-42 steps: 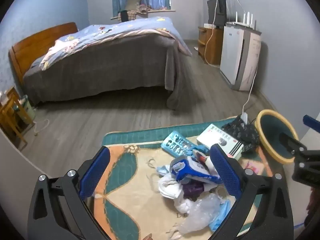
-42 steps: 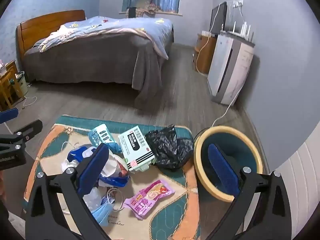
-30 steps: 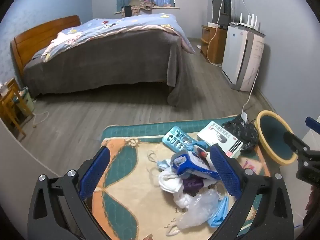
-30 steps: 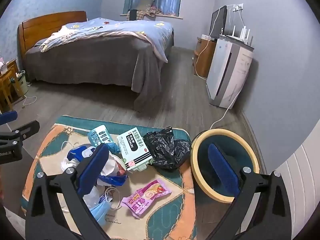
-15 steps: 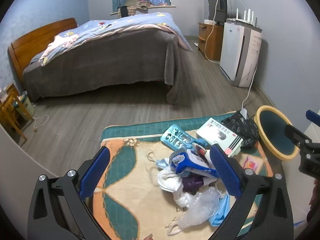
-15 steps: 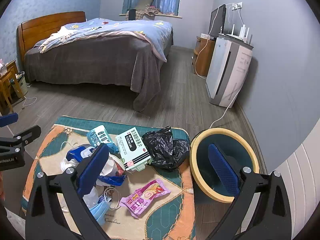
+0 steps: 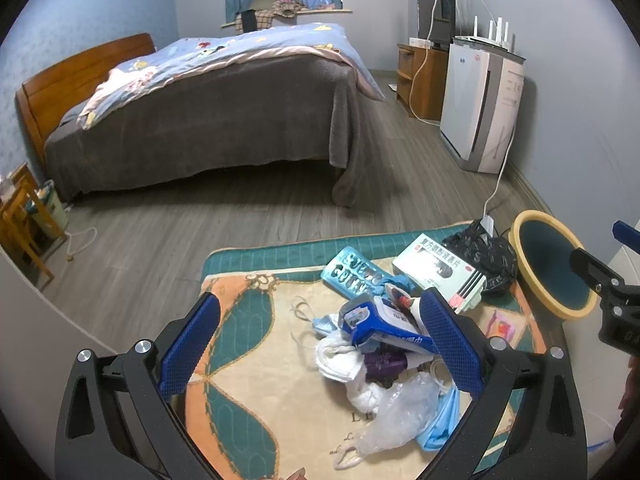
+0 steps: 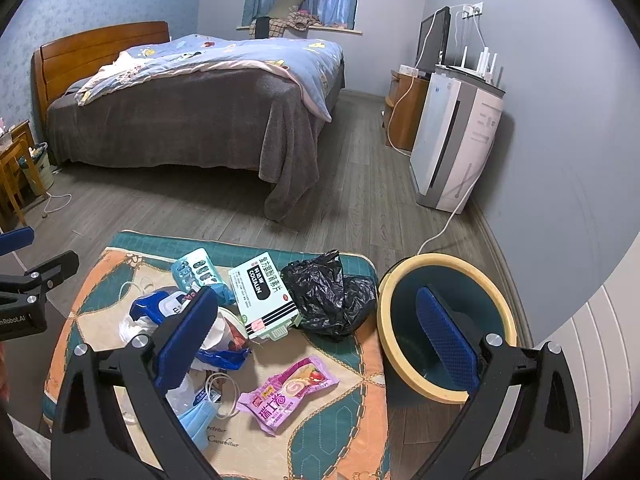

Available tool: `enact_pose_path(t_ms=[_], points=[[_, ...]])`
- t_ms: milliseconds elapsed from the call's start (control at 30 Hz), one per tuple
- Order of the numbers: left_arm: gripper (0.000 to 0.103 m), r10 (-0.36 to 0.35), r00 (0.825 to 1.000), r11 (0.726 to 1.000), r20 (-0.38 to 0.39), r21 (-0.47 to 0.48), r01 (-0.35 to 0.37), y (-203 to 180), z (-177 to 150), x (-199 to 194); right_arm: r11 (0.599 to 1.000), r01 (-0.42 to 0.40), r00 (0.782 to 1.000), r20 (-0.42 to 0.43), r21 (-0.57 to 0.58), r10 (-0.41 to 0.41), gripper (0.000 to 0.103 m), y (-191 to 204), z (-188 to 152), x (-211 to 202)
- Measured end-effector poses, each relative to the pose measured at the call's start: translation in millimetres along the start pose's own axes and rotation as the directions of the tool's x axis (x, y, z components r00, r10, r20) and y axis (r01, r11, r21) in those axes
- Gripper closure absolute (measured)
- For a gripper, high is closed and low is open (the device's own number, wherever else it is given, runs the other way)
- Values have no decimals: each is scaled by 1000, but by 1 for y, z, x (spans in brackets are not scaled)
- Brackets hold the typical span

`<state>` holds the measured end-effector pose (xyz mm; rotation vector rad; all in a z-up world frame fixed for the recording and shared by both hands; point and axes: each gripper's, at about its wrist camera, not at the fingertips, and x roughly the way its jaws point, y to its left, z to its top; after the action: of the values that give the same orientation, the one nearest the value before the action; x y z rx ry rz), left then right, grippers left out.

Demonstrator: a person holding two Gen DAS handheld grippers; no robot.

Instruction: Collect trash

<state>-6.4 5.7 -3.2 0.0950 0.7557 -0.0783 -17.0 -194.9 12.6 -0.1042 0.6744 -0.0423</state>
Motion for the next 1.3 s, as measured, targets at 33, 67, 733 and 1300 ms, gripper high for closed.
enact_pose_path(t_ms=[33, 67, 733, 1300], points=[[4, 0, 1000, 1000, 0, 0, 0, 0, 0, 0, 1000, -1, 1000, 0, -1, 1, 5, 0, 0, 0], [4, 0, 1000, 1000, 1, 2, 0, 0, 0, 0, 1000, -1, 1000, -1, 0, 1, 5, 0, -1, 0], [4, 2, 1000, 1000, -2, 0, -2, 0, 2, -1, 1000, 1, 1000, -7, 11, -1, 5, -2, -2, 2], [4, -3, 1000, 1000, -3, -5, 3, 0, 2, -1, 1000, 0, 1000, -10, 14, 0, 5, -2, -1, 2]])
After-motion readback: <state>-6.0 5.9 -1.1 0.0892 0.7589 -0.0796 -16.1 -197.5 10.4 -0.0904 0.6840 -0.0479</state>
